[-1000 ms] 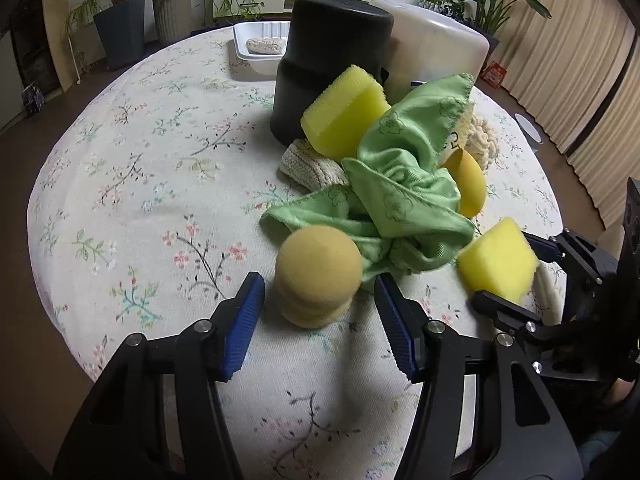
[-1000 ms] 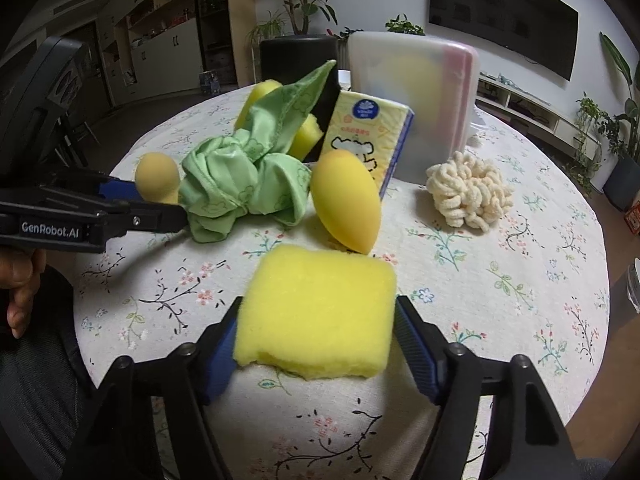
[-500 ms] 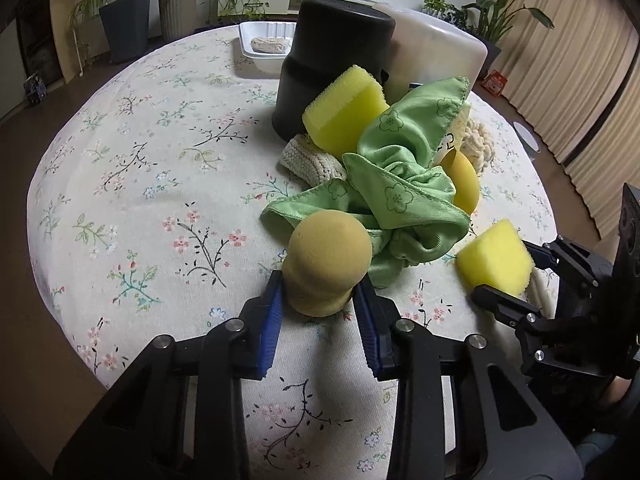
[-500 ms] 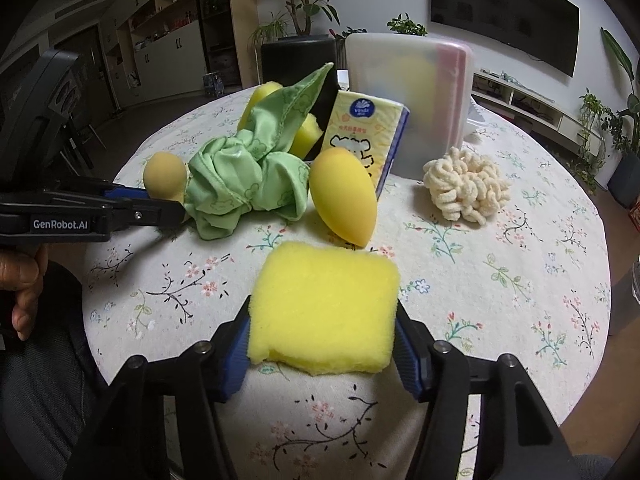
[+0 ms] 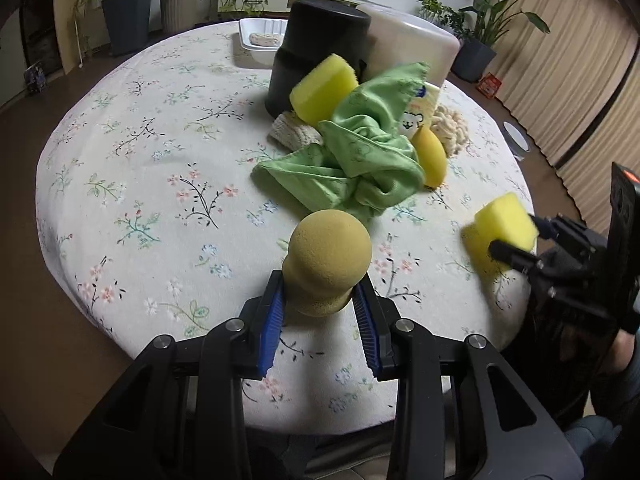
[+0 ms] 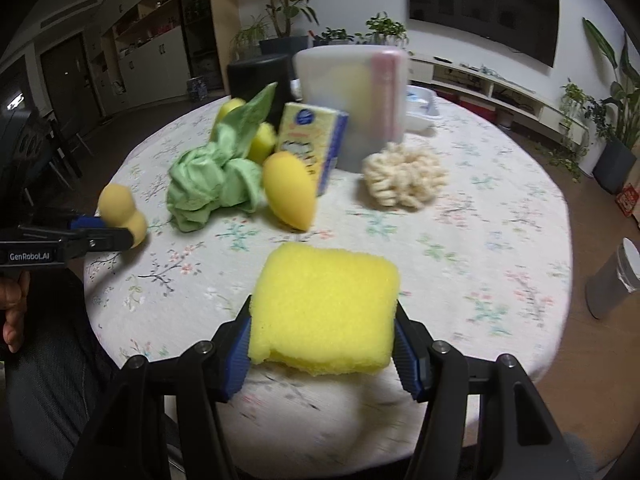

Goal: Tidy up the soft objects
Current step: 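Carry the yellow sponge and gourd sponge over the white tray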

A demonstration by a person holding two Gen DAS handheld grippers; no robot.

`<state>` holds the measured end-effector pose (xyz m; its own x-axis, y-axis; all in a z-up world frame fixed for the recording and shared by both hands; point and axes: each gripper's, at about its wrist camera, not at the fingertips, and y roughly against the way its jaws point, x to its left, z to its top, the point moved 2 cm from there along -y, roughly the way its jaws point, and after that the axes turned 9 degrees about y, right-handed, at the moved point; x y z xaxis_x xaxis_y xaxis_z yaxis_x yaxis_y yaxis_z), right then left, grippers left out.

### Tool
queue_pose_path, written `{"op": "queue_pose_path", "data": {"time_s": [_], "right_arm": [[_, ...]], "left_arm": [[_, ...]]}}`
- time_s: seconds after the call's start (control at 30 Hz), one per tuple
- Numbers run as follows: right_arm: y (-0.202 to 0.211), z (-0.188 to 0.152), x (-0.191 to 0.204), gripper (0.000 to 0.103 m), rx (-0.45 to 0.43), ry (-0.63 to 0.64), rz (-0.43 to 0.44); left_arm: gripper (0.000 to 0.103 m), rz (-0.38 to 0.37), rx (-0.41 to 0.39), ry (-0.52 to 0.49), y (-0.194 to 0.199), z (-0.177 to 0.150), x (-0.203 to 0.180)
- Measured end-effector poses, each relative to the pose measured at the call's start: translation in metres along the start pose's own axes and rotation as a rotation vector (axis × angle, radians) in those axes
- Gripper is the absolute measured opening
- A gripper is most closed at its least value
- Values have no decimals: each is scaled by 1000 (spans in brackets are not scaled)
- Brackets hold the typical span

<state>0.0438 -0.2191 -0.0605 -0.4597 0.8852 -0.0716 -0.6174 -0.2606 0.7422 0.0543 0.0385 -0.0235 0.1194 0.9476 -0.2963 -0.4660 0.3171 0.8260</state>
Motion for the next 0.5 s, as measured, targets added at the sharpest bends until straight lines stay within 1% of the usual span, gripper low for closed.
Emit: {"op": "queue_pose_path", "data": {"time_s": [0.2, 0.3, 0.4, 0.47, 0.5], "right_arm": [[18, 4, -43, 62, -5, -44, -60], [24, 10, -71, 63, -13, -59, -108], [24, 17, -102, 62, -6, -100, -108], [27, 24, -122, 63, -3, -102, -139], [29, 28, -130, 63, -7, -111, -136]], "left_arm": [[32, 3, -26, 5, 9, 11, 4], [32, 18, -57, -3, 16, 30, 11], [32, 24, -85, 7, 20, 53, 21], [32, 33, -102, 9, 22, 71, 29], [32, 37, -108, 8, 23, 75, 31]]}}
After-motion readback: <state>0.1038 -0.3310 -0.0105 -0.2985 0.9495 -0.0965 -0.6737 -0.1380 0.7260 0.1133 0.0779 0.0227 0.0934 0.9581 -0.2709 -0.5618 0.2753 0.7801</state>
